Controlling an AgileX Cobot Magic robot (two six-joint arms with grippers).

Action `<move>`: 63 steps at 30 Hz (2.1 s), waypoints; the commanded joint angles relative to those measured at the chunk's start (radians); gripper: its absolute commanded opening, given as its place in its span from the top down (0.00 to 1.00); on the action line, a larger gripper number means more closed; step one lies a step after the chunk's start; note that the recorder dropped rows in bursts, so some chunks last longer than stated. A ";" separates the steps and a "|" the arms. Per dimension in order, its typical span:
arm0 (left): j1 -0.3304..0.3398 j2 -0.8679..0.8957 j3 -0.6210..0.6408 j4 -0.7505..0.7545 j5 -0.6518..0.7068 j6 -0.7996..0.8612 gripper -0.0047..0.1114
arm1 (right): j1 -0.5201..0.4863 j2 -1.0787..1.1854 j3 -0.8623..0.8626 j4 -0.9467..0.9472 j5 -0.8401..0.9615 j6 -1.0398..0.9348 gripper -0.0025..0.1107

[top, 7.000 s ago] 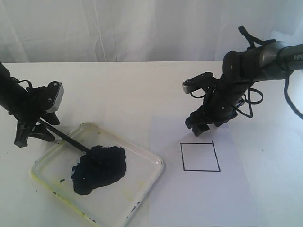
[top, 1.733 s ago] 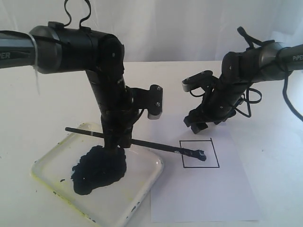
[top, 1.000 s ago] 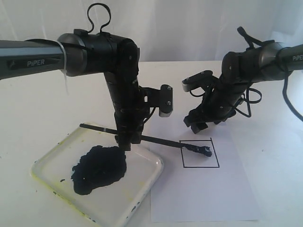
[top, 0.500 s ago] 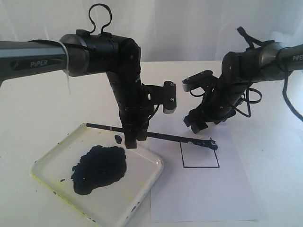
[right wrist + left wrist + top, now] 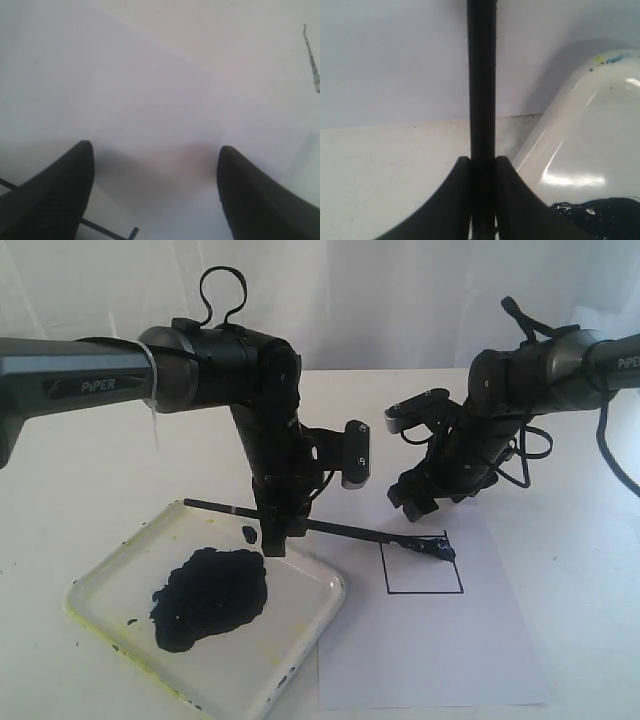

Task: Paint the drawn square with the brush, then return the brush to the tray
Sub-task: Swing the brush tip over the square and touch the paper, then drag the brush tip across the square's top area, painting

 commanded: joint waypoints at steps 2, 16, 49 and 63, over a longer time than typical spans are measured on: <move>-0.003 -0.006 -0.005 -0.001 -0.013 -0.005 0.96 | 0.000 0.011 0.002 -0.008 -0.004 0.002 0.40; 0.012 -0.006 -0.005 0.002 -0.036 0.000 0.96 | 0.000 0.011 0.002 -0.008 -0.002 0.002 0.40; 0.026 0.018 -0.005 -0.054 -0.014 0.070 0.96 | 0.000 0.011 0.002 -0.008 0.002 0.004 0.40; 0.046 0.016 -0.005 -0.054 0.029 0.070 0.96 | 0.000 0.011 0.002 -0.008 -0.002 0.004 0.40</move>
